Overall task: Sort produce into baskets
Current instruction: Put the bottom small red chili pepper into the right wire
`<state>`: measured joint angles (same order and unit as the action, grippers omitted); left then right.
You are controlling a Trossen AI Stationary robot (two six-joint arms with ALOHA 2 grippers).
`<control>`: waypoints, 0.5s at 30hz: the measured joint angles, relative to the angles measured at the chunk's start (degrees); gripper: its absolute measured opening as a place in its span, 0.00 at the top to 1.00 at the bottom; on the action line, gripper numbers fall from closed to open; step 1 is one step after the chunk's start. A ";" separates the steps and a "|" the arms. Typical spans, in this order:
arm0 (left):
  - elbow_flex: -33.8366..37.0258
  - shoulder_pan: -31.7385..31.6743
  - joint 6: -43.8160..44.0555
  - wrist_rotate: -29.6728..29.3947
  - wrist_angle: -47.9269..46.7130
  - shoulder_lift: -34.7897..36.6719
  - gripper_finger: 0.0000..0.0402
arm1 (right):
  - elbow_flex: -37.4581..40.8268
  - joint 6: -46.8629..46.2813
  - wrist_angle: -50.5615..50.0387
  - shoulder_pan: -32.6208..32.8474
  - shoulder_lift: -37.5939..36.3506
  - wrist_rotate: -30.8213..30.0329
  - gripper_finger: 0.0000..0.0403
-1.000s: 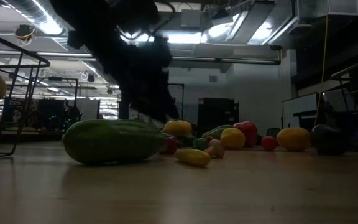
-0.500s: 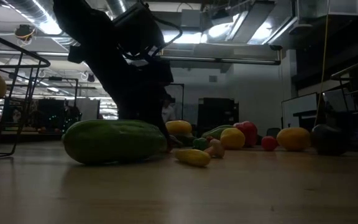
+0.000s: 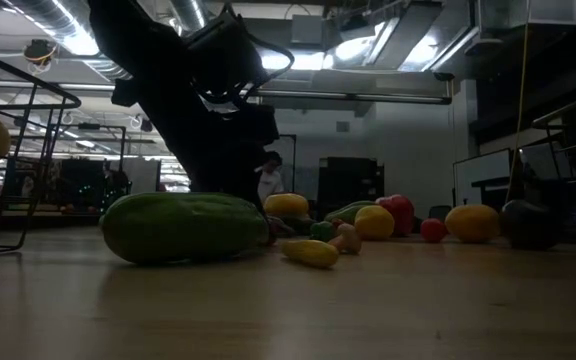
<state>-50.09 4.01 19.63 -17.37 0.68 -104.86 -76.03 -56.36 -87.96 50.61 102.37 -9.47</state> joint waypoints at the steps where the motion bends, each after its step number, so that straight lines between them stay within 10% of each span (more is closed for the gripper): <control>1: 0.00 0.00 0.00 0.00 0.01 0.00 0.49 | 0.00 -0.20 0.04 0.00 -0.27 0.01 0.13; 15: -0.95 0.02 2.09 0.91 -0.01 0.20 0.65 | -0.02 -3.72 11.17 0.00 -12.72 -12.45 0.13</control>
<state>-51.03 4.03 21.71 -16.46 0.67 -104.66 -76.05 -60.07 -76.79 50.61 89.65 -21.92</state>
